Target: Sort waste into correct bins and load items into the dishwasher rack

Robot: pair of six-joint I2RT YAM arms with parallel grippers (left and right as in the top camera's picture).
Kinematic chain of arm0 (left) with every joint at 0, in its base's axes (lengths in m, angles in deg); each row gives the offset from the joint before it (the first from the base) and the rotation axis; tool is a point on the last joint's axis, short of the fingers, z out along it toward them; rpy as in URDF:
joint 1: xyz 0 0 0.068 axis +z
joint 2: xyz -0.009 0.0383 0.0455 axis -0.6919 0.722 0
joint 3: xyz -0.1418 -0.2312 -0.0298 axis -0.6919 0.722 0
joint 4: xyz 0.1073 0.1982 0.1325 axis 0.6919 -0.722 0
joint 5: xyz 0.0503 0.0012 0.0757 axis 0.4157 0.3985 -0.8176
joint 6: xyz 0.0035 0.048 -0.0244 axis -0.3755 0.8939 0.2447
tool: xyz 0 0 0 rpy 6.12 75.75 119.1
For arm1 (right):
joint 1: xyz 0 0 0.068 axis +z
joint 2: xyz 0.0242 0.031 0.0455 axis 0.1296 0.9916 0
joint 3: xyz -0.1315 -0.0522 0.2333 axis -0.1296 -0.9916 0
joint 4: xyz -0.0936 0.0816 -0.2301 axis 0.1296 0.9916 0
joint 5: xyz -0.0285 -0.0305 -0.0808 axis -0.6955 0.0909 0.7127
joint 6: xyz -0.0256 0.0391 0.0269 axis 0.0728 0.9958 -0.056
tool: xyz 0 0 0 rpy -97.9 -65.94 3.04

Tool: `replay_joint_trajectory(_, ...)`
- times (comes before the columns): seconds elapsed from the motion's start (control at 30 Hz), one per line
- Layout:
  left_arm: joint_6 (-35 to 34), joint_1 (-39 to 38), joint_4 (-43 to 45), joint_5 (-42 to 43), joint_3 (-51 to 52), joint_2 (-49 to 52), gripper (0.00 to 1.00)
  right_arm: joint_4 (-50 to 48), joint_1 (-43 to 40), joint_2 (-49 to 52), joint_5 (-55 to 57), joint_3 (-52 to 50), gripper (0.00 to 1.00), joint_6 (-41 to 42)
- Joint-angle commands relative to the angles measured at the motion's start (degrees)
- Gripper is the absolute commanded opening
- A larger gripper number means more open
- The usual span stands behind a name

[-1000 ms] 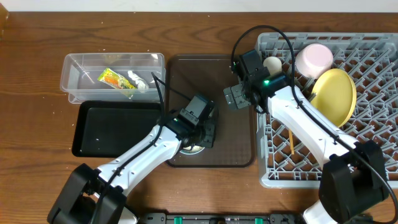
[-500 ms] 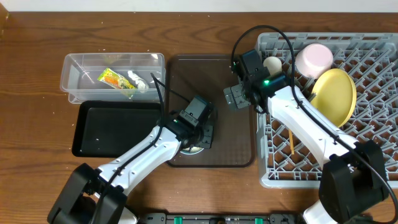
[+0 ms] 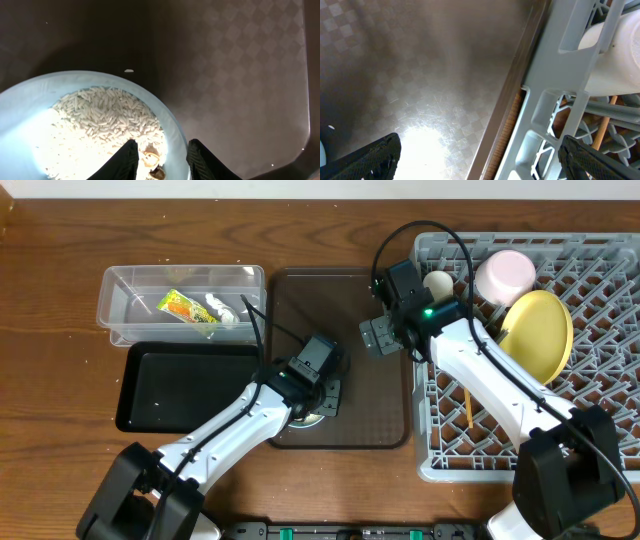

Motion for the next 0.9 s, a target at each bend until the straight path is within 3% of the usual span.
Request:
replay_joint_trajectory(0.0,0.0,-0.1,-0.3,-2.0,0.6,0.8,0.36,-0.1,0.5,-0.6,0.3,0.1,0.99,0.7)
replay_joint_trajectory(0.87,0.3,-0.1,-0.6,-3.7,0.6,0.8,0.34,-0.1,0.4,-0.6,0.3,0.1,0.99,0.7)
